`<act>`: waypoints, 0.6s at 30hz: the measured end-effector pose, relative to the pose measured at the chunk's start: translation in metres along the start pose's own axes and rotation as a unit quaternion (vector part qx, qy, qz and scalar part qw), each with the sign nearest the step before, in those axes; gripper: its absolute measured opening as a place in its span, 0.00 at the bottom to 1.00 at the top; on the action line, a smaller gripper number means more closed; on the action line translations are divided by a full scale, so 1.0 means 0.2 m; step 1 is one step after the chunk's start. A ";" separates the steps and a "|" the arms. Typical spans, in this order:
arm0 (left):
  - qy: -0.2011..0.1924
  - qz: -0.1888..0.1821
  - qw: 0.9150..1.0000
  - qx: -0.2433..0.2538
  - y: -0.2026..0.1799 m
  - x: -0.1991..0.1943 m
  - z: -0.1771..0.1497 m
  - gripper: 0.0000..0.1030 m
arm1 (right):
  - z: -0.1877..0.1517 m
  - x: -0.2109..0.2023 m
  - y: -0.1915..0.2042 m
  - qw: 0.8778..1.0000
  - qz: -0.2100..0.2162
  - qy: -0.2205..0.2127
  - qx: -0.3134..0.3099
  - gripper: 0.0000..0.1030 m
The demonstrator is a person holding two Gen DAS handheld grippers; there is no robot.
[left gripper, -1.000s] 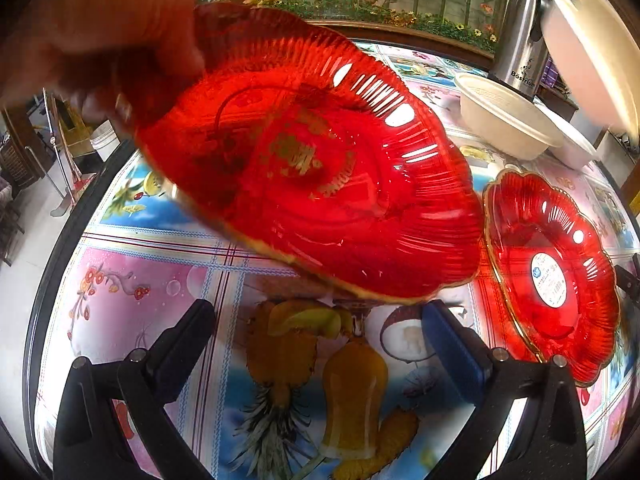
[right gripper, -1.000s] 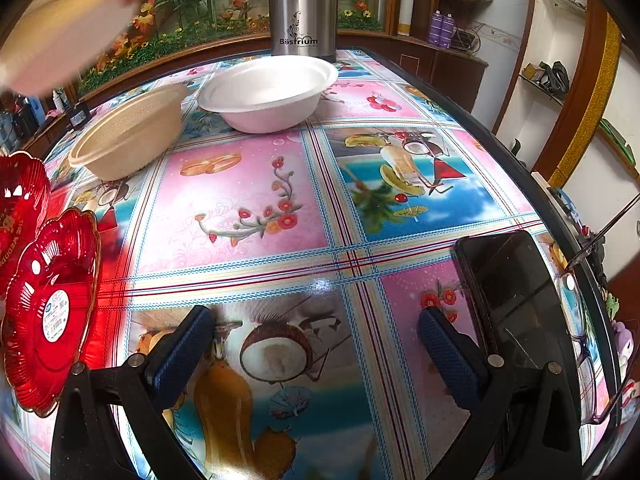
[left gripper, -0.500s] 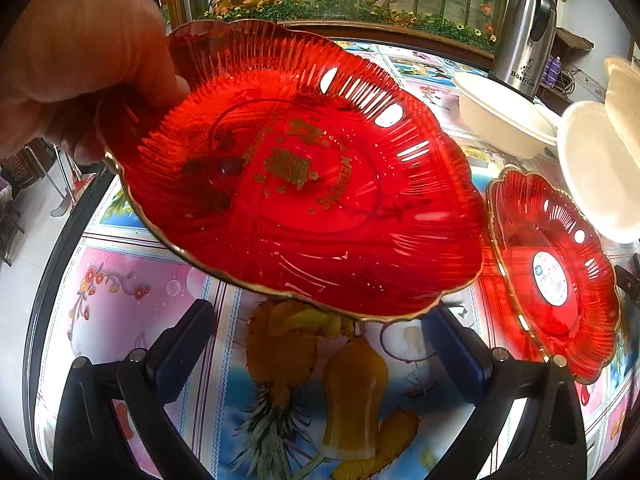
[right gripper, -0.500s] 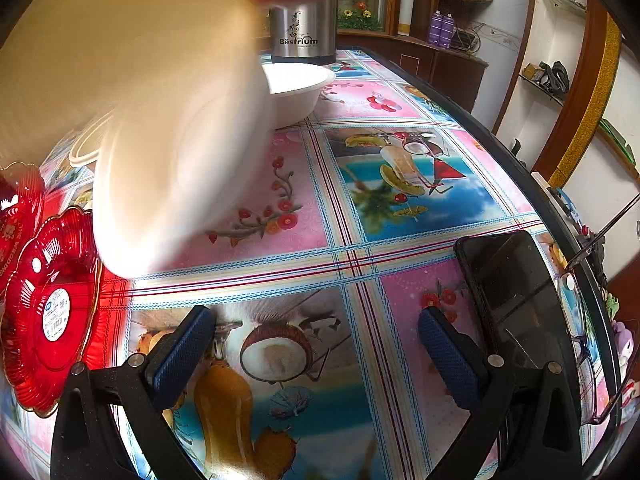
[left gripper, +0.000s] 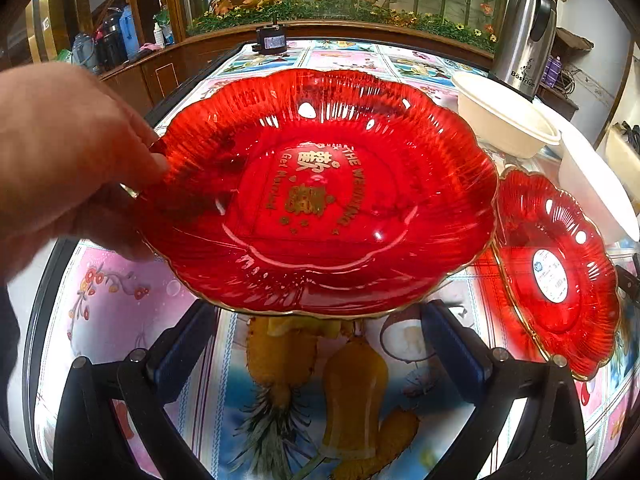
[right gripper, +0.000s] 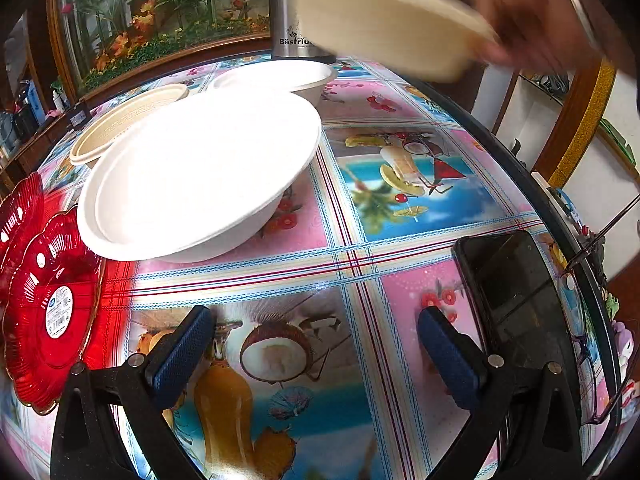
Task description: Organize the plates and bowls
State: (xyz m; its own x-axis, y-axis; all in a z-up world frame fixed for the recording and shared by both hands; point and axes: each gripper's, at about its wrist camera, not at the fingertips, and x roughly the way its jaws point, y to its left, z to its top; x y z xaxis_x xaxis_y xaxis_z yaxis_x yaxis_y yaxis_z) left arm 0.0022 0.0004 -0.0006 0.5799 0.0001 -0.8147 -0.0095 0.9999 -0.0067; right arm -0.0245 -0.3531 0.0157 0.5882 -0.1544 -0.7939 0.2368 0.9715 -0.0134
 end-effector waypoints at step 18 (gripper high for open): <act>0.000 0.000 1.000 0.000 -0.01 -0.01 0.00 1.00 | 0.00 0.01 -0.01 1.000 0.000 0.000 0.000 0.99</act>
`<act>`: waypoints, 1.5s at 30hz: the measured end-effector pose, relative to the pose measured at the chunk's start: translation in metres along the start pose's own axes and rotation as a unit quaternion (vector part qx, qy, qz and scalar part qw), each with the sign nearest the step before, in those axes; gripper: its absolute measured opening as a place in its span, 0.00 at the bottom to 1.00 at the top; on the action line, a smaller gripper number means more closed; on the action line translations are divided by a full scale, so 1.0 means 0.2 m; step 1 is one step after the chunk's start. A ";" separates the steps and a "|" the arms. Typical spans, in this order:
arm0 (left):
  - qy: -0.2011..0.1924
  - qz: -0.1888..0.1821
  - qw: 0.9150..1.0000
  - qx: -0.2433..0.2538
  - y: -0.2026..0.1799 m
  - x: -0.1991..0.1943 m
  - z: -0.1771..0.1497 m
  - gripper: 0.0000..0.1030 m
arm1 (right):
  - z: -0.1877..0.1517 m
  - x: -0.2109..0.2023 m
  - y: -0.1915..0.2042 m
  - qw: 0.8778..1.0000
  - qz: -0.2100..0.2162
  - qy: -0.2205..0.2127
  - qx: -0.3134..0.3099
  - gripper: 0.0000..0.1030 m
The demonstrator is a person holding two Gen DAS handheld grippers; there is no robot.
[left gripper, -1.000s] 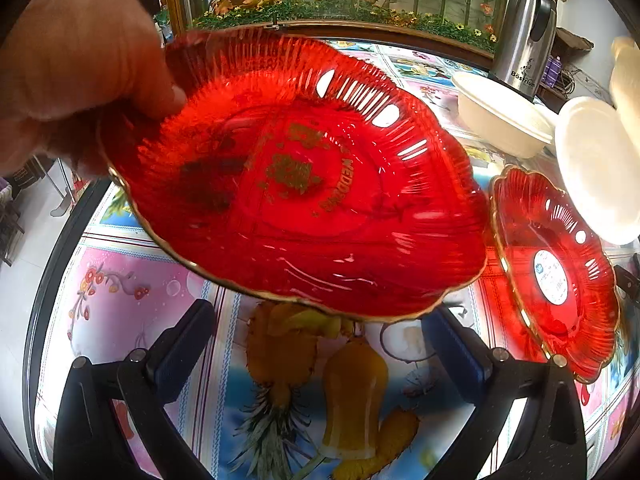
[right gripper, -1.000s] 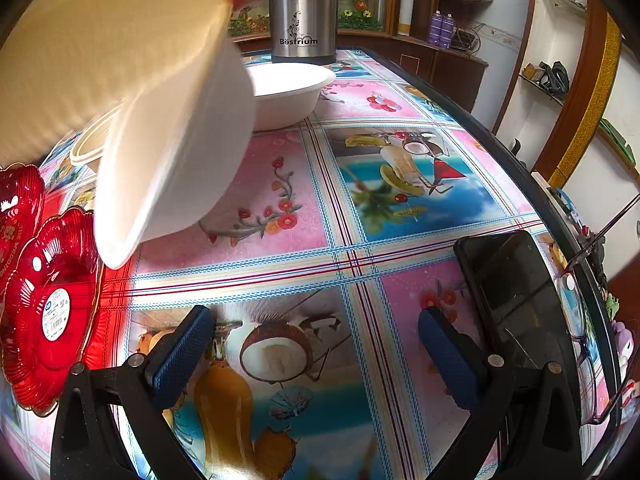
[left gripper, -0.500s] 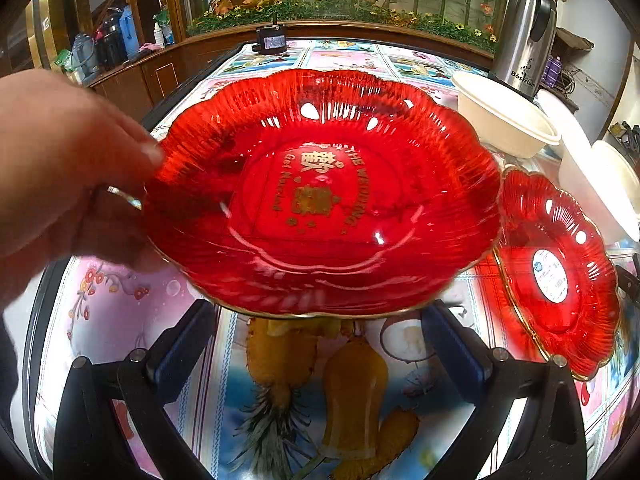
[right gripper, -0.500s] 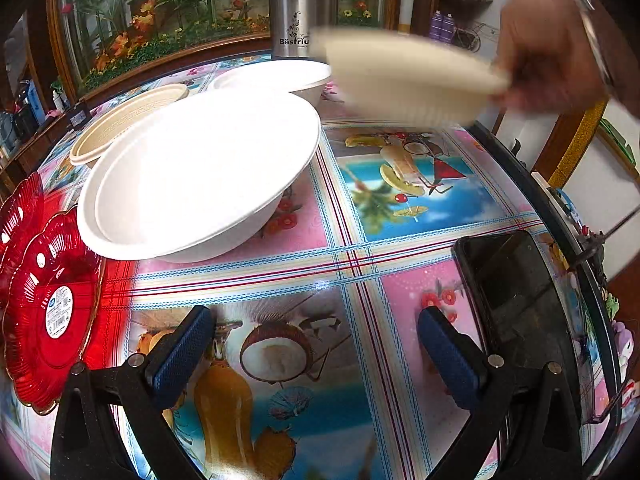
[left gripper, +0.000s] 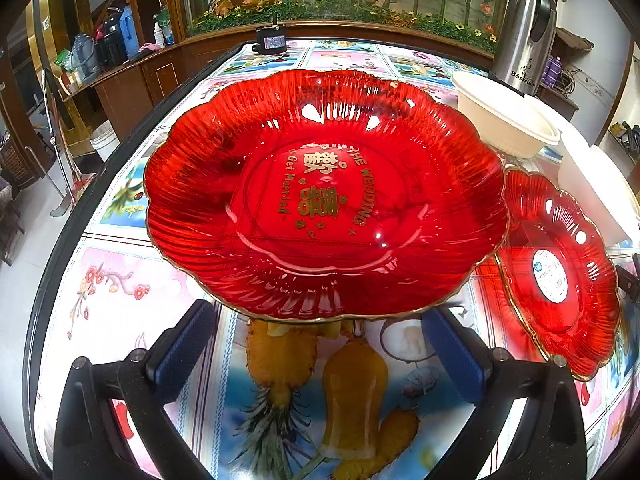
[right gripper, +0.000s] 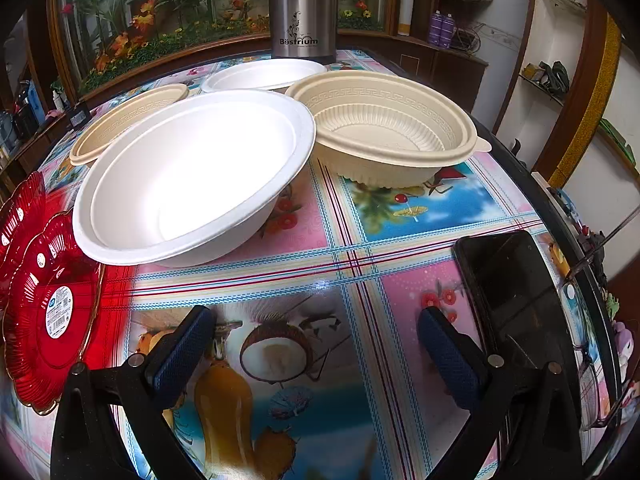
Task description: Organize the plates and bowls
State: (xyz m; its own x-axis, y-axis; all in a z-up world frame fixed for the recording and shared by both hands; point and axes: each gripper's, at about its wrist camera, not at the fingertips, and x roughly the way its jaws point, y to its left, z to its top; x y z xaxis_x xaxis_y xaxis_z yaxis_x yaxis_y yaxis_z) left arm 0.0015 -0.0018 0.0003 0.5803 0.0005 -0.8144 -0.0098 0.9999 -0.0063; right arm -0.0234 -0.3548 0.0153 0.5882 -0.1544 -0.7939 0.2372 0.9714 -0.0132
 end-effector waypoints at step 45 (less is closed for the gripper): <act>-0.200 0.101 0.974 0.030 0.00 -0.57 -0.11 1.00 | 0.12 -0.42 0.55 0.954 0.253 -0.039 -0.156 0.77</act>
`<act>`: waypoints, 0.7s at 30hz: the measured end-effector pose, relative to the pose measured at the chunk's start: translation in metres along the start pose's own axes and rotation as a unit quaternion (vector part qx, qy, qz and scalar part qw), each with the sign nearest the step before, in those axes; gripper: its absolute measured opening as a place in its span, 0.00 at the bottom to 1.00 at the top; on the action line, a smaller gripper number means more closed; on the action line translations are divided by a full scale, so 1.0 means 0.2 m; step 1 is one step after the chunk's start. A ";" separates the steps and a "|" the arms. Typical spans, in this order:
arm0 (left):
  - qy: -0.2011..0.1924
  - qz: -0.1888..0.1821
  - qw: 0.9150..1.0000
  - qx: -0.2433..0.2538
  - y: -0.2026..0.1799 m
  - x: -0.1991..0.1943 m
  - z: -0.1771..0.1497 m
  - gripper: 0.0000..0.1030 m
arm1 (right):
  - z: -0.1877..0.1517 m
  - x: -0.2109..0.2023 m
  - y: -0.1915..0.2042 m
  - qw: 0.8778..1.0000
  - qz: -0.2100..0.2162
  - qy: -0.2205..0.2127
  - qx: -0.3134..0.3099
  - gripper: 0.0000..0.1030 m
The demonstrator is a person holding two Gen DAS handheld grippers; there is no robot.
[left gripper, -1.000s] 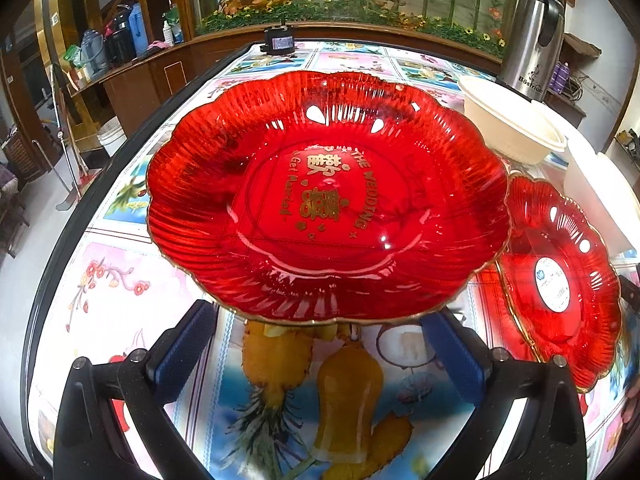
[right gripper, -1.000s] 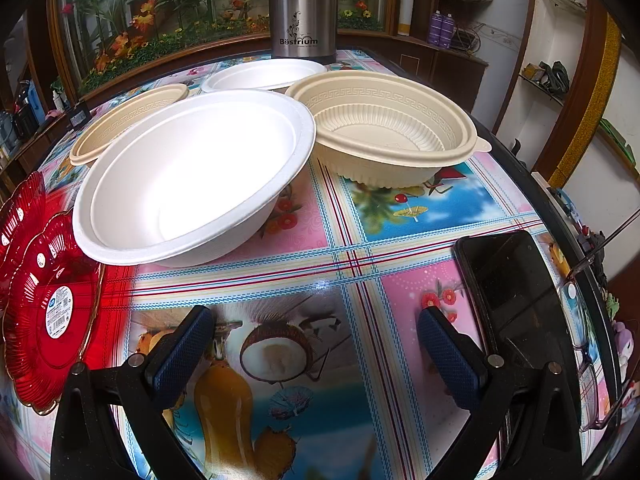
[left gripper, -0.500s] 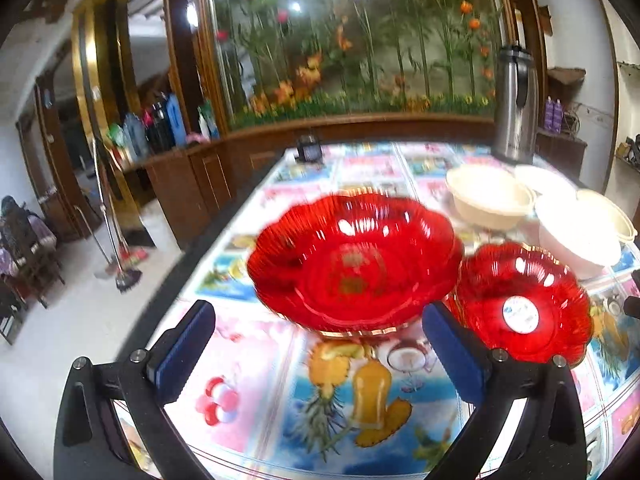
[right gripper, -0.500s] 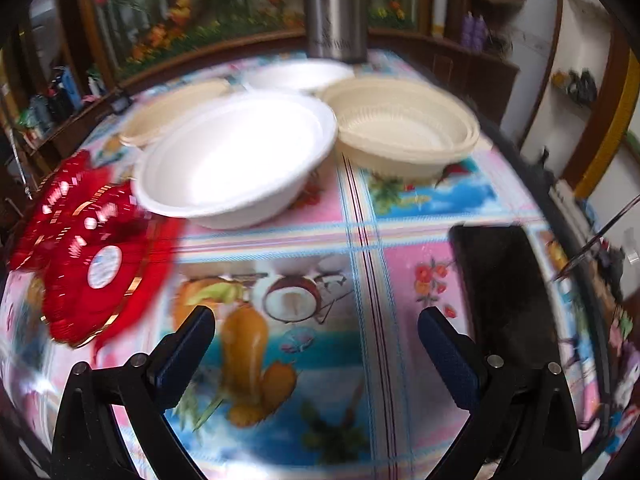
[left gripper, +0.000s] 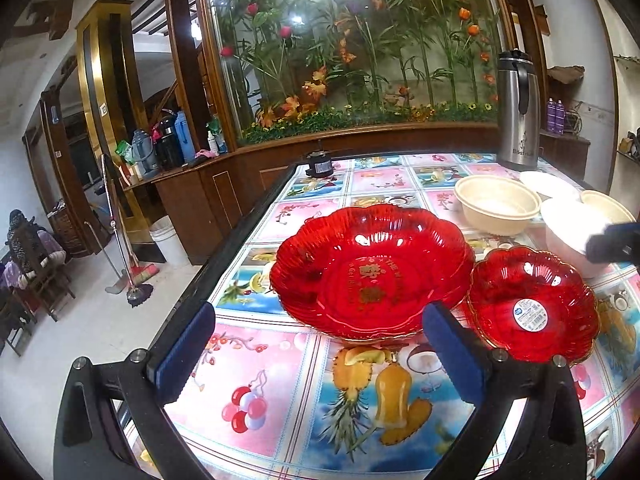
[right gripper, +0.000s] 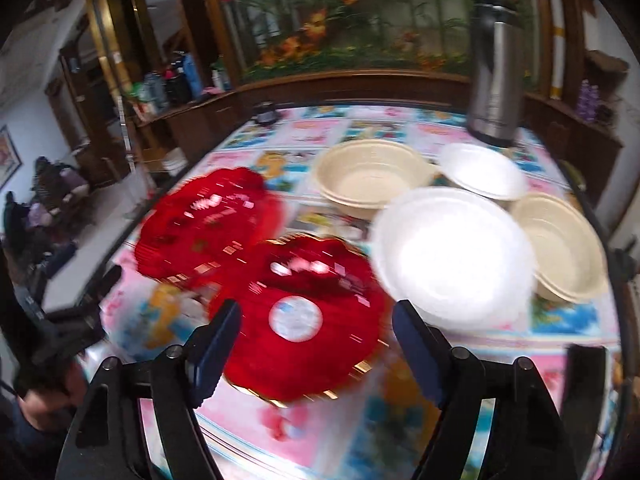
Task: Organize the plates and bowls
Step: 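Move both grippers toward the two red scalloped plates, then grasp the large red plate rim with the left gripper while the right grasps the small labeled red plate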
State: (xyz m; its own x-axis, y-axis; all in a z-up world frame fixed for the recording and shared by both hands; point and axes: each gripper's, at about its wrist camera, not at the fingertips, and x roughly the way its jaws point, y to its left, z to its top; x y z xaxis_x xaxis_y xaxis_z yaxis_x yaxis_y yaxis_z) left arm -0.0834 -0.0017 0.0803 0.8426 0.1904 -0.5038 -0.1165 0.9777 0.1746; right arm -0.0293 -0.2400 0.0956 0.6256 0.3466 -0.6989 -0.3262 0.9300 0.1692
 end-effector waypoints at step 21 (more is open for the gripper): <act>0.030 -0.025 0.999 -0.010 0.07 0.06 0.01 1.00 | 0.35 0.58 0.16 0.996 0.028 0.079 0.012 0.41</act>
State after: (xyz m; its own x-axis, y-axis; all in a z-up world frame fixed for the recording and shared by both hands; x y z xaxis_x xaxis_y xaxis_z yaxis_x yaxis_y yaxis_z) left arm -0.0738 0.0143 0.0791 0.8145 0.1460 -0.5616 -0.0867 0.9876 0.1310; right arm 0.0826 -0.1610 0.0691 0.4878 0.3757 -0.7880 -0.3392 0.9133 0.2255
